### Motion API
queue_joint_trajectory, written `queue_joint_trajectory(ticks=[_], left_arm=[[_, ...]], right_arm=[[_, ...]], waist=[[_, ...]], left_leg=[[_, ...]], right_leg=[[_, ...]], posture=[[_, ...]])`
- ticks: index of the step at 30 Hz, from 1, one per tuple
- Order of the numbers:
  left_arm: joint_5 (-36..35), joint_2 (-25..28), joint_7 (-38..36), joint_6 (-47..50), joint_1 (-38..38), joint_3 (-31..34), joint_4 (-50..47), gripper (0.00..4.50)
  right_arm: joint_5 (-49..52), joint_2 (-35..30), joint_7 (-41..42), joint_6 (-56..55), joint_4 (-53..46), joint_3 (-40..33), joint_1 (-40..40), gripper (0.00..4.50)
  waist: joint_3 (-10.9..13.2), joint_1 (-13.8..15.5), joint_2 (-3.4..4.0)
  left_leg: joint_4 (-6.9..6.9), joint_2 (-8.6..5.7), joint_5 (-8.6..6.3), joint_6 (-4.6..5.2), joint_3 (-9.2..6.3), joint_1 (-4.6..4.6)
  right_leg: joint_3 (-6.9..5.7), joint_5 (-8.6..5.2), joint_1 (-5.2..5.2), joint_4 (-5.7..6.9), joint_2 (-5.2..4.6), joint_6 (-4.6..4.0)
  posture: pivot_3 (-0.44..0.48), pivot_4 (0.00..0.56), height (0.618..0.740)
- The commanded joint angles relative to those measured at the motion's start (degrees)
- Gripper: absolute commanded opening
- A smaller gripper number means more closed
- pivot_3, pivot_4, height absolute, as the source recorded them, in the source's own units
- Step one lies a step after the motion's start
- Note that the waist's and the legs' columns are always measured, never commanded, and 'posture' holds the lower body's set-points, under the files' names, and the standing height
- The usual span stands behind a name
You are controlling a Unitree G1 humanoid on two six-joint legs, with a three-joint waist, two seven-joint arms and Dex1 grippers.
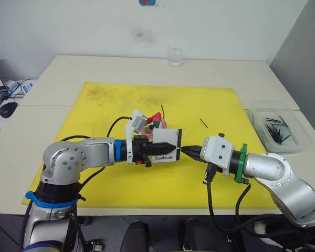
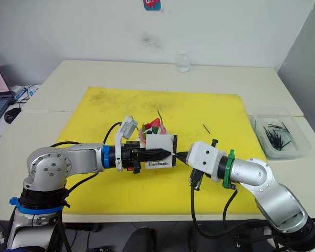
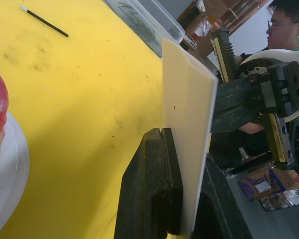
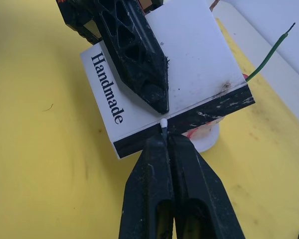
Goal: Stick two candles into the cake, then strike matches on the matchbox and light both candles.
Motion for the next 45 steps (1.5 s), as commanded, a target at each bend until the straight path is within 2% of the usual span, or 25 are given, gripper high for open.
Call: queue_joint_trajectory(ticks=[1, 17, 27, 32, 37, 41, 45], left_arm=[[-1.01, 0.04, -0.48, -0.11, -0.18, 1.21, -1.93, 0.00], [-1.53, 0.64, -1.55, 0.14, -0.58, 1.25, -1.95, 0.00], [-2.39, 1.13, -2.29, 0.56, 0.26, 1.07, -3.08, 0.00], [-2.47, 1.58, -2.51, 1.02, 1.29, 0.47, -4.18, 0.00], [-2.48, 4.61, -2.44, 1.89, 5.11, 2.33, -5.99, 0.00], [-1.89, 6.65, -2.89, 1.42, 6.41, 3.17, -6.32, 0.00], [-1.48, 6.46, -2.59, 0.58, 5.78, 3.12, -5.66, 0.00]], right_arm=[[-1.51, -0.05, -0.02, -2.10, 0.78, -0.27, -0.20, 0.02], [-4.08, -0.23, 1.51, -5.07, 3.99, 1.36, -0.44, 0.02], [-4.54, 1.23, 0.65, -2.99, 4.06, 1.85, -1.44, 0.02], [-5.10, 5.18, -3.78, -0.40, 3.86, -1.00, -3.16, 0.02], [-3.59, 5.93, -7.66, 6.17, 1.15, -10.20, -5.30, 0.02], [-2.20, 6.08, -7.81, 9.95, -1.18, -11.03, -5.57, 0.02], [-1.39, 6.31, -7.95, 11.90, -2.07, -10.33, -6.14, 0.02]], waist=[[0.00, 0.01, 0.00], [0.00, 0.06, 0.00], [0.00, 0.05, 0.00], [0.00, 0.03, 0.00], [0.01, 0.03, 0.01], [0.01, 0.29, 0.01], [0.02, 0.34, 0.02]], left_leg=[[0.00, 0.00, 0.00, 0.00, 0.00, 0.00], [0.00, 0.00, 0.00, 0.00, -0.01, 0.00], [0.00, 0.01, 0.00, 0.00, -0.02, 0.01], [0.02, 0.03, 0.00, 0.00, -0.02, 0.01], [0.01, 0.03, 0.01, -0.01, 0.02, 0.01], [-0.02, 0.01, 0.01, -0.01, -0.02, 0.01], [-0.01, 0.02, 0.01, -0.01, 0.00, 0.02]], right_leg=[[0.00, 0.00, 0.00, 0.00, 0.00, 0.00], [0.01, 0.00, 0.00, 0.01, 0.00, 0.00], [0.01, 0.00, 0.00, 0.01, 0.00, 0.00], [0.01, 0.00, 0.00, 0.02, 0.00, 0.00], [0.06, 0.00, 0.00, 0.04, -0.10, 0.00], [-0.02, 0.00, 0.00, 0.02, -0.22, -0.01], [-0.04, 0.00, -0.01, 0.04, -0.19, -0.02]], posture=[[0.000, 0.150, 0.740], [0.000, 0.150, 0.740], [0.000, 0.150, 0.740], [0.000, 0.150, 0.740], [0.000, 0.150, 0.740], [0.000, 0.150, 0.740], [0.000, 0.150, 0.740]])
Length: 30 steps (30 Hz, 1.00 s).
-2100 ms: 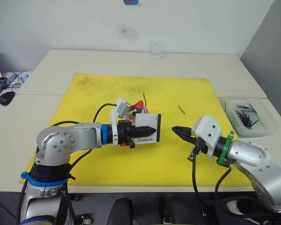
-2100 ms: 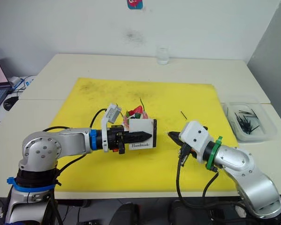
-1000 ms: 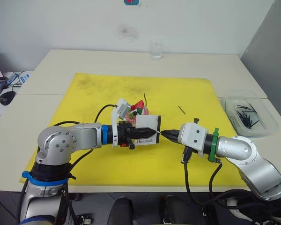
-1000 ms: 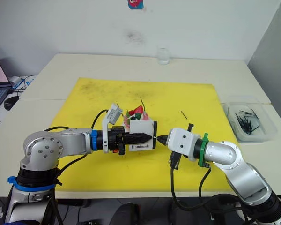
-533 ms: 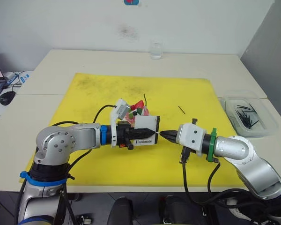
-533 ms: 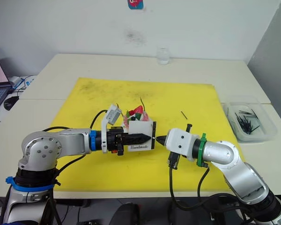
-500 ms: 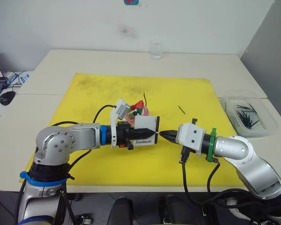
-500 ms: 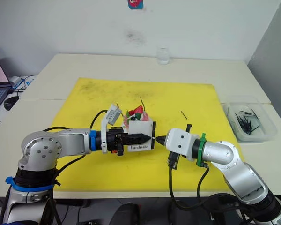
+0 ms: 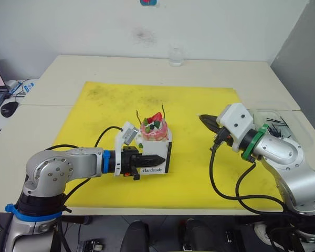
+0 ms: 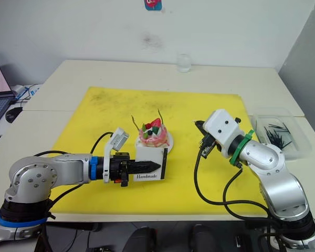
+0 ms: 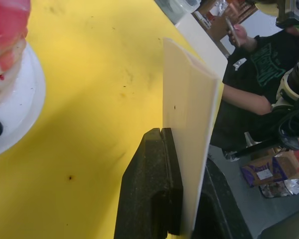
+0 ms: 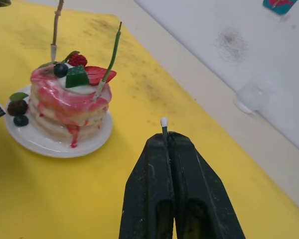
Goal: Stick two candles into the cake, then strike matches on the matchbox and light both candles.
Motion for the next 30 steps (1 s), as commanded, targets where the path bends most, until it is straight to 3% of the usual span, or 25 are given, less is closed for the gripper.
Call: queue_joint_trajectory(ticks=[1, 8, 15, 21, 30], left_arm=[[0.13, -0.10, -0.47, -1.64, -1.15, 1.09, -1.35, 0.00], [0.24, 0.51, -0.78, -2.38, 0.26, 1.23, -2.26, 0.00], [2.08, 4.73, -2.77, -3.59, 7.80, 2.57, -4.27, 0.00], [3.79, 6.67, -3.78, -5.33, 13.38, 4.23, -5.04, 0.00], [4.82, 5.53, -3.27, -7.00, 15.35, 4.06, -5.93, 0.00]], right_arm=[[0.95, -0.04, -0.39, 1.12, -2.52, -0.10, -1.32, 0.02], [1.54, 0.13, -0.07, 2.00, -2.22, 0.84, -3.16, 0.02], [0.75, 4.16, -0.79, 1.11, 0.49, 7.48, -10.02, 0.02], [-1.85, 9.56, -1.69, -0.99, 7.15, 13.90, -16.64, 0.02], [-7.56, 17.95, -3.32, -6.11, 19.51, 22.10, -22.30, 0.02]], waist=[[0.00, 0.00, 0.00], [0.00, 0.01, 0.00], [0.00, -0.69, 0.01], [0.00, -0.90, 0.01], [0.00, -0.78, 0.01]], left_leg=[[0.00, -0.01, 0.00, 0.00, 0.00, 0.00], [0.01, -0.03, 0.00, 0.00, 0.01, -0.01], [-0.05, 0.05, 0.00, 0.00, -0.04, 0.01], [-0.02, 0.04, 0.00, 0.00, -0.01, 0.01], [-0.04, 0.04, -0.01, 0.01, 0.00, -0.01]], right_leg=[[0.02, 0.00, 0.00, 0.00, 0.00, 0.00], [0.05, 0.00, 0.00, -0.02, 0.00, 0.01], [0.03, 0.00, -0.03, -0.01, 0.05, 0.00], [0.04, 0.00, -0.03, 0.00, -0.01, -0.01], [0.03, 0.00, -0.04, -0.02, -0.04, -0.03]], posture=[[0.000, 0.150, 0.740], [0.000, 0.150, 0.740], [0.000, 0.150, 0.740], [0.000, 0.150, 0.740], [0.000, 0.150, 0.740]])
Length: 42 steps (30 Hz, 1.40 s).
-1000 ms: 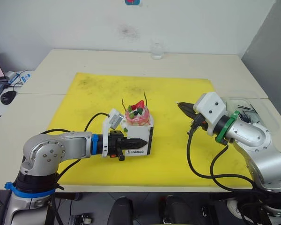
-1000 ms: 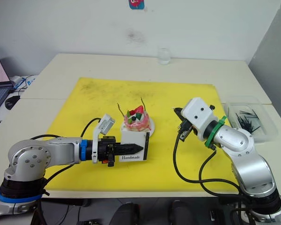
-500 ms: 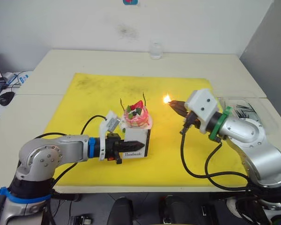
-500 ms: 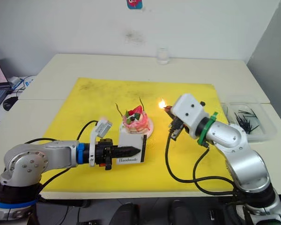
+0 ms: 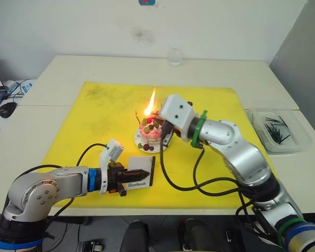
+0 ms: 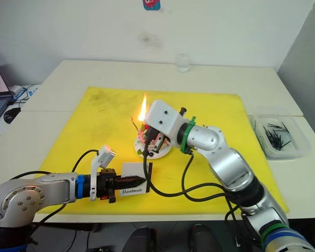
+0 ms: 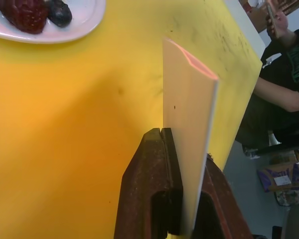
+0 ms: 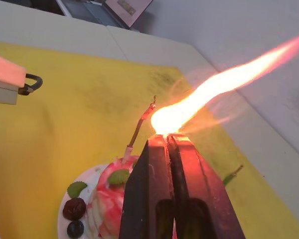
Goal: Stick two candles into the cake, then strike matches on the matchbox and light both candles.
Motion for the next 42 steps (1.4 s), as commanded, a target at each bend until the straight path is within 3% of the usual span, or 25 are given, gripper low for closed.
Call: queue_joint_trajectory(ticks=[1, 18, 42], left_arm=[[-0.13, -0.27, -0.04, -1.18, 0.55, 1.35, -1.95, 0.00], [0.18, -0.70, 0.23, -1.95, -0.13, 0.77, -1.78, 0.00], [1.09, -1.04, -0.77, -1.62, -1.37, 0.14, -1.29, 0.00]], right_arm=[[-2.34, 1.85, -0.95, -3.08, 1.39, 1.03, -1.60, 0.02], [-6.96, 5.10, 0.41, -7.56, 7.50, 1.04, -2.46, 0.02], [-7.85, 5.76, 2.33, -6.93, 6.99, 0.60, -1.87, 0.02]], waist=[[0.00, -0.01, 0.00], [0.00, -0.03, 0.00], [0.01, -0.08, 0.01]], left_leg=[[0.00, 0.00, 0.00, 0.00, 0.01, -0.01], [0.00, 0.01, 0.00, 0.00, 0.00, 0.00], [-0.02, 0.01, 0.00, 0.00, 0.00, 0.00]], right_leg=[[0.00, 0.00, -0.01, -0.01, 0.00, 0.00], [0.00, 0.00, -0.01, 0.02, -0.01, -0.01], [0.00, 0.00, -0.02, 0.01, -0.01, -0.01]], posture=[[0.000, 0.150, 0.740], [0.000, 0.150, 0.740], [0.000, 0.150, 0.740]])
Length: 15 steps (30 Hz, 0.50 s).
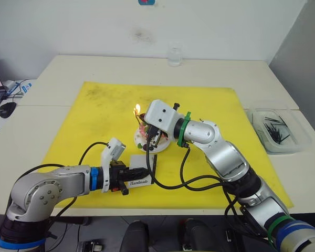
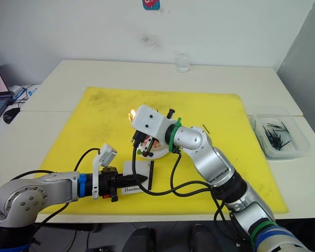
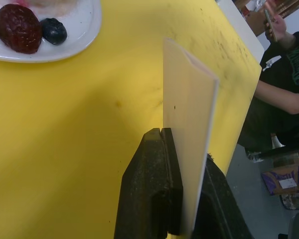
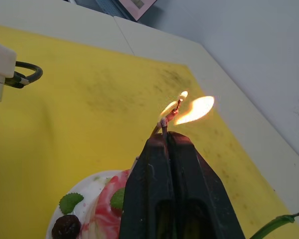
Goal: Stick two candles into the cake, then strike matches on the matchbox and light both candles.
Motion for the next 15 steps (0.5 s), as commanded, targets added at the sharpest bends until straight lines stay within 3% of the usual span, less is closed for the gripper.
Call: queue_joint_trajectory(ticks=[1, 15], left_arm=[[-0.12, 0.00, -0.70, -0.64, -0.73, 0.52, -0.88, 0.00], [0.06, -0.20, -0.88, -0.58, -1.21, -0.06, -0.65, 0.00]], right_arm=[[-0.19, 0.46, -0.10, -0.47, -1.77, -1.26, -0.55, 0.02], [-0.06, 0.26, -0.20, -0.25, -2.65, -1.90, -0.21, 0.02]], waist=[[0.00, 0.00, 0.00], [0.00, 0.00, 0.00]], left_leg=[[0.00, 0.00, 0.00, 0.00, 0.00, 0.00], [-0.01, 0.00, 0.00, 0.00, 0.00, 0.00]], right_leg=[[0.00, 0.00, 0.00, 0.00, 0.00, 0.00], [0.00, 0.00, 0.00, -0.01, 0.00, 0.00]], posture=[[0.000, 0.150, 0.740], [0.000, 0.150, 0.740]])
